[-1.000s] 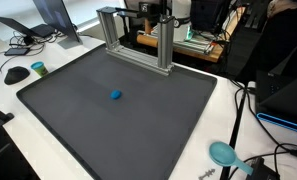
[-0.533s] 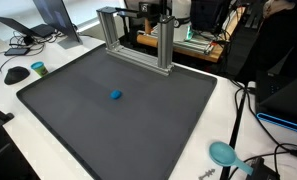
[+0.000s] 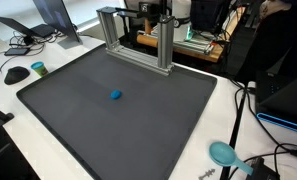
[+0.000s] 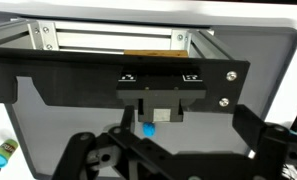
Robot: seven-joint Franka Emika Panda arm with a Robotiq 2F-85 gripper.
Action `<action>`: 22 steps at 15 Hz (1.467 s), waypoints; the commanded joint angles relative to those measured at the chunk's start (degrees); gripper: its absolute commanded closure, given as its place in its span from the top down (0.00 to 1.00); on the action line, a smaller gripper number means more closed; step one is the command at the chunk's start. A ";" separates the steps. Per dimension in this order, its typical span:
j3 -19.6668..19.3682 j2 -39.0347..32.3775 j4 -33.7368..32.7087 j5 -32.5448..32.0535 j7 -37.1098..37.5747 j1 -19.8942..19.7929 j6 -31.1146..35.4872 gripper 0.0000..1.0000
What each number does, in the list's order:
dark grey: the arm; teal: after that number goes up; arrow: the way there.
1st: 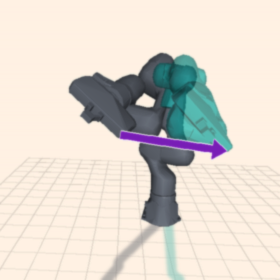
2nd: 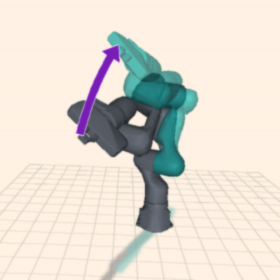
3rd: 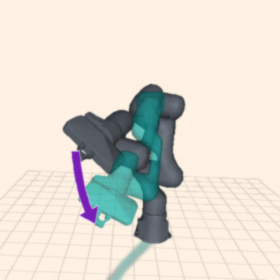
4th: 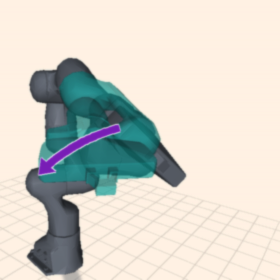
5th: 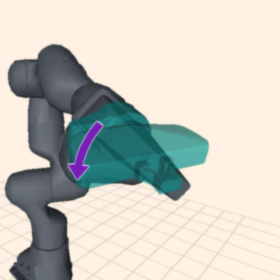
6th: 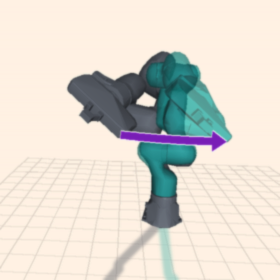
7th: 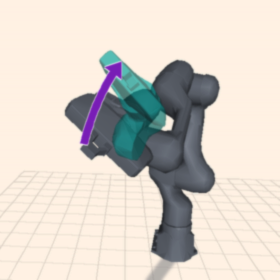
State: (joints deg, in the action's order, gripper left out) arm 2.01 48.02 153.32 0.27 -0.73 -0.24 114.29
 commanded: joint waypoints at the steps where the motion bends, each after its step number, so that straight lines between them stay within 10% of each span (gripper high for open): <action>1: -0.27 -3.32 -0.92 -0.96 0.00 0.22 0.47 1.00; 22: -2.50 -12.13 -1.28 -1.94 -1.03 -0.52 6.82 1.00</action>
State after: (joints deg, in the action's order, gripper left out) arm 0.42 37.21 152.57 -1.30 -0.82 -0.67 121.15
